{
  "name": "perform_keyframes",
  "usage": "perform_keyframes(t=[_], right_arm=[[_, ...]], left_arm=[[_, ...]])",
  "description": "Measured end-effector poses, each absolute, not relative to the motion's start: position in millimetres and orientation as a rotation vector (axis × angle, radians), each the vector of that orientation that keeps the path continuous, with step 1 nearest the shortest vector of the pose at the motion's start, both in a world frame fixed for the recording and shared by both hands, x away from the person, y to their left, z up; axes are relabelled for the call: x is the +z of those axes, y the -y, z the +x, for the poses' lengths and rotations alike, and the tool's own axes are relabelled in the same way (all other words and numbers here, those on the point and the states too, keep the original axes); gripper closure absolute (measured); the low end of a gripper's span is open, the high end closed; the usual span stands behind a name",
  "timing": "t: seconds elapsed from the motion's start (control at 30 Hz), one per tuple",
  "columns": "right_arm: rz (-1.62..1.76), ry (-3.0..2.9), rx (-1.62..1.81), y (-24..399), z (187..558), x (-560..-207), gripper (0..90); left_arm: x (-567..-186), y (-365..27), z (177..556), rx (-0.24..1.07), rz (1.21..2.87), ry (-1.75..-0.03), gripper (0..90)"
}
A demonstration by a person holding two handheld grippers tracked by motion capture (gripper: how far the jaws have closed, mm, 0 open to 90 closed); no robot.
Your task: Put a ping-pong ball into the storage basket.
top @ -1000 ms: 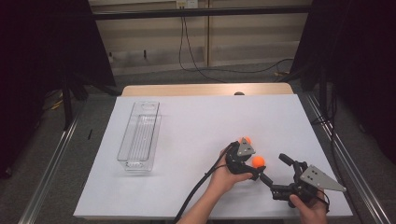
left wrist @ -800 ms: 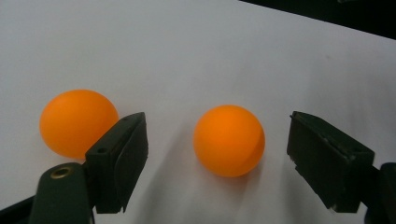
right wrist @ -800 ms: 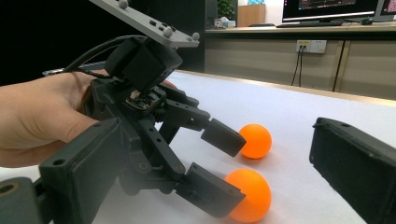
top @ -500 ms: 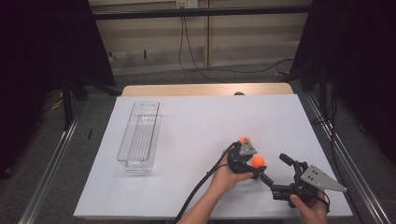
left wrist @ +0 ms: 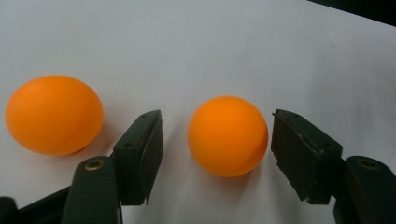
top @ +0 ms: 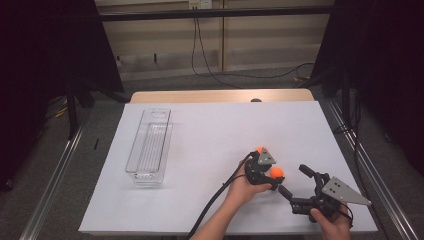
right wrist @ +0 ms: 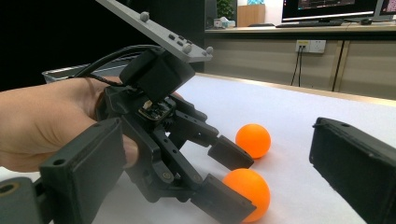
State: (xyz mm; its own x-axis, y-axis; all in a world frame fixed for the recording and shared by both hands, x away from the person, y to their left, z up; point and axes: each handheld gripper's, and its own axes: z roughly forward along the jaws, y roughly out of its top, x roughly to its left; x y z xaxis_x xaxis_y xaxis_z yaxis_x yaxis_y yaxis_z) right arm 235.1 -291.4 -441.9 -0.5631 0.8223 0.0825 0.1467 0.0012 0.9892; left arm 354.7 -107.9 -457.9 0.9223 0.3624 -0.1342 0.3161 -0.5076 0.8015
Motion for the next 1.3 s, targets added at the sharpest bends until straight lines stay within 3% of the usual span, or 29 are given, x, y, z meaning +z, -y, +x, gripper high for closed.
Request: perform_keyframes(t=[0.13,0.43,1.3], right_arm=[[0.999,-1.739,1.609,292,235,-442,3.2],[1.003,-1.735,1.610,293,235,-441,3.3],[0.999,-1.744,1.601,292,235,-442,3.4]], left_arm=[[-458,112,354,0.063,2.154,-0.460,36.5],[-459,116,354,0.046,2.179,-0.478,50.5],[-451,98,352,0.003,2.178,-0.502,50.9]])
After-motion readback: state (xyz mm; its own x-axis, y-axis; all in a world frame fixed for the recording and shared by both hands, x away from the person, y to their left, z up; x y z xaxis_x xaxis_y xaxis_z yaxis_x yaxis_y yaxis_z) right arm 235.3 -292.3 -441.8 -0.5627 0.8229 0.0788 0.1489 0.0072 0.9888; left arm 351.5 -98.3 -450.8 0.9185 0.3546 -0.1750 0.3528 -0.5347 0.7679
